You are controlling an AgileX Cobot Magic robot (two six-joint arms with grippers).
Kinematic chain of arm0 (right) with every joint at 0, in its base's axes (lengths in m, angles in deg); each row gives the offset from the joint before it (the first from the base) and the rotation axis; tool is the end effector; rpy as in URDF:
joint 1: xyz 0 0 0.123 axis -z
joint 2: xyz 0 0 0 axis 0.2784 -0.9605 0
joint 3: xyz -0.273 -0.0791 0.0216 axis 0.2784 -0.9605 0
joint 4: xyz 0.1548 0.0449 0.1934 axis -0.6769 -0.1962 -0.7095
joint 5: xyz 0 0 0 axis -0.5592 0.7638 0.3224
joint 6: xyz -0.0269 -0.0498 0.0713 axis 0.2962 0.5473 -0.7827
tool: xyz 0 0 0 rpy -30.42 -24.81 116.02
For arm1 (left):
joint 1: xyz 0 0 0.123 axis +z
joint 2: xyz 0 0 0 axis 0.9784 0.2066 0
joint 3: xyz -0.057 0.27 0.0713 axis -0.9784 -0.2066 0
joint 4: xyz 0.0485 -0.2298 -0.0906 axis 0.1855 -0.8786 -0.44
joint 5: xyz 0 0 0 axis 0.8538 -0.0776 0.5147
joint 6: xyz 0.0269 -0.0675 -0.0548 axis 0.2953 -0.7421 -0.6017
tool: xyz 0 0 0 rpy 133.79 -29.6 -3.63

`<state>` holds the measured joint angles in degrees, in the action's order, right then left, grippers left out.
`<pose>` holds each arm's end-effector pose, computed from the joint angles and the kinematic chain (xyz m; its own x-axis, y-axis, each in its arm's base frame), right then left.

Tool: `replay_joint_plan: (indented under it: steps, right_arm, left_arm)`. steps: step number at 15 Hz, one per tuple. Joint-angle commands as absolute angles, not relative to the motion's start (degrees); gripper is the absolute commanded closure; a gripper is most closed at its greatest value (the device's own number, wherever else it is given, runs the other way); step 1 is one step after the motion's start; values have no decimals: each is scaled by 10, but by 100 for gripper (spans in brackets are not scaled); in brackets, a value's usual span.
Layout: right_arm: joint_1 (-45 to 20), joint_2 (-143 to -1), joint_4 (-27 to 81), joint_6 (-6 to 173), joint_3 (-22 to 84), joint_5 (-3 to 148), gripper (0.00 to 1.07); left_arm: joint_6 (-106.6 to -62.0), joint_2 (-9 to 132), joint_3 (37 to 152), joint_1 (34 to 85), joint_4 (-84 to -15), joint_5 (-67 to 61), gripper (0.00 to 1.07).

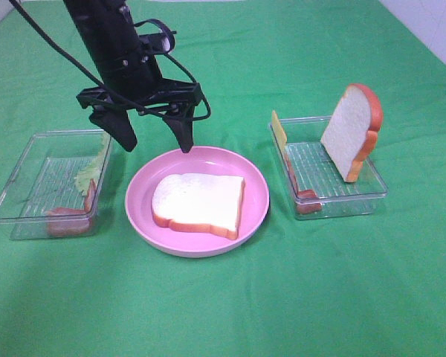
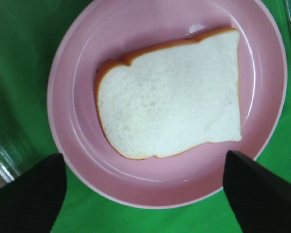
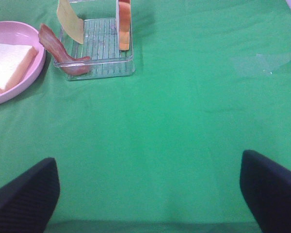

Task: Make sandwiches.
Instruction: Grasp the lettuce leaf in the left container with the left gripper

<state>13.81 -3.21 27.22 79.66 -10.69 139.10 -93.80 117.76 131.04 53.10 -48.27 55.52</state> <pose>-0.0026 -0.0001 0.2610 -0.5308 -0.0367 -0.8467 -0.0489 0.9987 -0.0126 0.4033 -0.2095 0.2118 -0.9620 0.2515 -0.1062 0.2701 0.9335 -0.2361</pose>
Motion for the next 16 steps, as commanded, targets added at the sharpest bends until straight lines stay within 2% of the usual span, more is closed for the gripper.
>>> replay_joint_plan:
  steps: [1,4,5,10,16]
  right_arm:
    - [140,-18,272,797,-109,1388,11]
    - [140,-18,272,797,-109,1388,11]
    - [140,-18,272,797,-109,1388,11]
    - [140,-18,272,797,-109,1388,11]
    - [140,-18,272,797,-109,1388,11]
  left_arm:
    - [-942,1136,1312,529,-455,621,24]
    - [-948,1092,1312,529,-388,620,24]
    - [-962,1085,1312,538,-354,620,25]
    - [-990,1105,1312,603,-354,620,25]
    - [-993,1202,1313,603,-344,616,25]
